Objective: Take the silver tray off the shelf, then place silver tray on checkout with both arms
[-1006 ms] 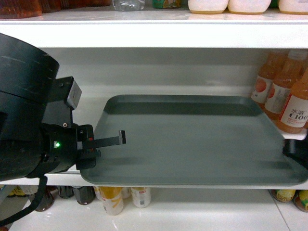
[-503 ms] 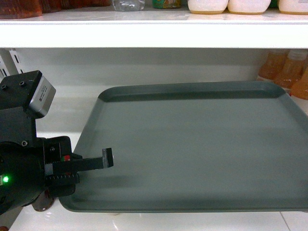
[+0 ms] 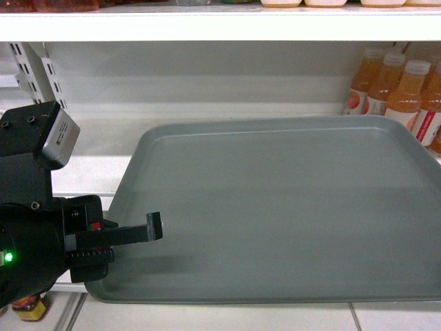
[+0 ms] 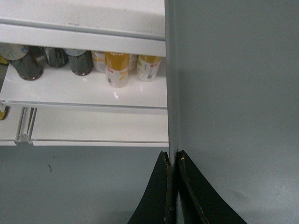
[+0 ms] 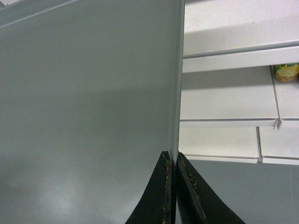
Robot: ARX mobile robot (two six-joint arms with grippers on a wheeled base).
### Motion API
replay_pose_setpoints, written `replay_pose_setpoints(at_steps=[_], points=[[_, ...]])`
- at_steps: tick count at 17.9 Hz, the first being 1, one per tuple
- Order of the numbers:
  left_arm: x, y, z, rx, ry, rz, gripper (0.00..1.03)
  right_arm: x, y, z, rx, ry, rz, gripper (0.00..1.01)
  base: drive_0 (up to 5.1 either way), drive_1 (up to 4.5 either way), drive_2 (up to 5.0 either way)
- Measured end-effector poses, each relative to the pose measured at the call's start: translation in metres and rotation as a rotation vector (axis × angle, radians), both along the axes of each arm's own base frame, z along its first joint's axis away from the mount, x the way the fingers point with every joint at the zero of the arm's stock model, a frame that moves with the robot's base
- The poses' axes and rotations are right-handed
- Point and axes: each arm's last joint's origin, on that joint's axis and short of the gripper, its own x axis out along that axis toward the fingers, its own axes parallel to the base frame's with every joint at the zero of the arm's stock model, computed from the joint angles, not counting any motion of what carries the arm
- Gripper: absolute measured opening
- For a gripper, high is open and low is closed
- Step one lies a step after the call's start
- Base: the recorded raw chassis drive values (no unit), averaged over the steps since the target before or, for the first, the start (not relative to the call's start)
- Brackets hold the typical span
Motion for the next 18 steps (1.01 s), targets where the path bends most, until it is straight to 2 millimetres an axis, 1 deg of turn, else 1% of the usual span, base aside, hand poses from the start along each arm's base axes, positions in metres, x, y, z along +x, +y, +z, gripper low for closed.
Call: replay_pose_setpoints(at_steps=[18], points=[[-0.0006, -0.0003, -0.0005, 0.002, 0.002, 0.001, 0.02, -0.0002, -0.0001, -0.0002, -0.002, -0.001, 0.001, 0.02, 0.1, -4.14, 4.3]])
